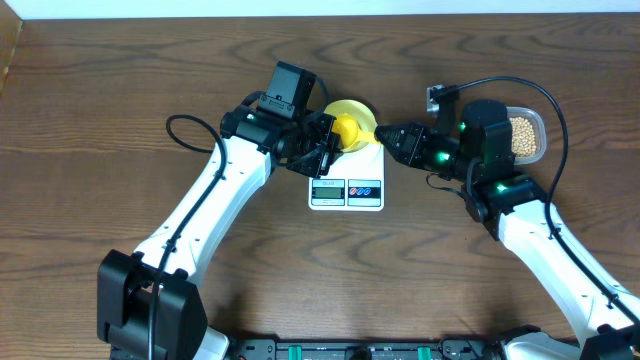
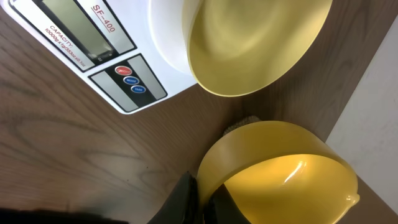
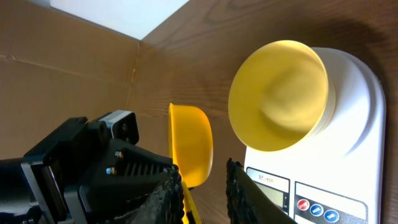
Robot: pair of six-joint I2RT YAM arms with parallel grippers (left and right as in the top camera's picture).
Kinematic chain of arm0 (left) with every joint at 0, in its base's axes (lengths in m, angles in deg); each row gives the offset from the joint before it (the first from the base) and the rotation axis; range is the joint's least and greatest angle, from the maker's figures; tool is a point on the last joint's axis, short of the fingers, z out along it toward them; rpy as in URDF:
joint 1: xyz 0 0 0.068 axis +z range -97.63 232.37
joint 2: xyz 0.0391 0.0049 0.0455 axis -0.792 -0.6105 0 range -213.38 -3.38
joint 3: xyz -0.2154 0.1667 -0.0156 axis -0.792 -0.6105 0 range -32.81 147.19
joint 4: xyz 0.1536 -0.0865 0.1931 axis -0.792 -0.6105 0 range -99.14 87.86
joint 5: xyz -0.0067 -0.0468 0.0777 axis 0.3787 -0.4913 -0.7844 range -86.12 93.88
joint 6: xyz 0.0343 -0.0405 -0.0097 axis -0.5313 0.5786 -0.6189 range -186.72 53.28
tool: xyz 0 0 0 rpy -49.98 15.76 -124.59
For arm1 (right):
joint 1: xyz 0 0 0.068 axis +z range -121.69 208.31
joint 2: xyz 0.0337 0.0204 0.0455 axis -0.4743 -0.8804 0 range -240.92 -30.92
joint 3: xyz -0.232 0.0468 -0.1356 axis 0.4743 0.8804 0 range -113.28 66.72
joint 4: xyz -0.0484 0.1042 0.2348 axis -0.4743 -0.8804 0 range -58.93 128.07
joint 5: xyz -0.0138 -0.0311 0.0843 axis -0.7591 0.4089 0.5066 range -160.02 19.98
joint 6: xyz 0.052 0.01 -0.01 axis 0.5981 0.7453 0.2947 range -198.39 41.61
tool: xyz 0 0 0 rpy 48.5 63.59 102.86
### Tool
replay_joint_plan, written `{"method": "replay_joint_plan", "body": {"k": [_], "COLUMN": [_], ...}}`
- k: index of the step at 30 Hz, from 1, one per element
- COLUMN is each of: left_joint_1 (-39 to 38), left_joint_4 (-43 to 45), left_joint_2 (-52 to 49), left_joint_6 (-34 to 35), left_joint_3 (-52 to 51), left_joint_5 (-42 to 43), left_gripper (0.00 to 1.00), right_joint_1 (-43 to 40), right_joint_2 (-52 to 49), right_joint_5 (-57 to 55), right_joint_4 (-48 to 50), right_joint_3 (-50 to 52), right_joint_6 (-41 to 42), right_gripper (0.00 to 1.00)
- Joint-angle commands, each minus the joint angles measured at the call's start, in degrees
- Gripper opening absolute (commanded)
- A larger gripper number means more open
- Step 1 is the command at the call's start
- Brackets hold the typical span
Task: Scoop item into bowl and weigh 50g on scale
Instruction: 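Close the right gripper on the scoop handle held by left gripper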
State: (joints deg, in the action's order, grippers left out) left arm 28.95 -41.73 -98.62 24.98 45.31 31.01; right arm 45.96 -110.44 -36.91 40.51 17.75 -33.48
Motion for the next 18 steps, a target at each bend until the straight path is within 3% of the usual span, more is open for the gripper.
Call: {"method": "replay_joint_plan", "body": {"k": [1, 18], "left_joint_1": [-0.20, -0.20], "left_joint_4": [0.02, 0.04], "left_joint_2": [0.63, 0.63], "left_joint_6": [1.29, 3.56], "left_joint_3": [0.20, 0.20], "left_joint_5": [0.72, 0.70], "left_gripper": [0.07, 0.07], "right_joint_1": [0.46, 3.21], "right_joint_2": [-0.11, -0.11], "right_joint_5": [-0.68, -5.53], "right_joint_4": [0.24, 1.25], "right_joint_3": [-0.94, -0.94], "right_joint_6": [0.83, 3.34], "right_gripper": [0.23, 0.18]}}
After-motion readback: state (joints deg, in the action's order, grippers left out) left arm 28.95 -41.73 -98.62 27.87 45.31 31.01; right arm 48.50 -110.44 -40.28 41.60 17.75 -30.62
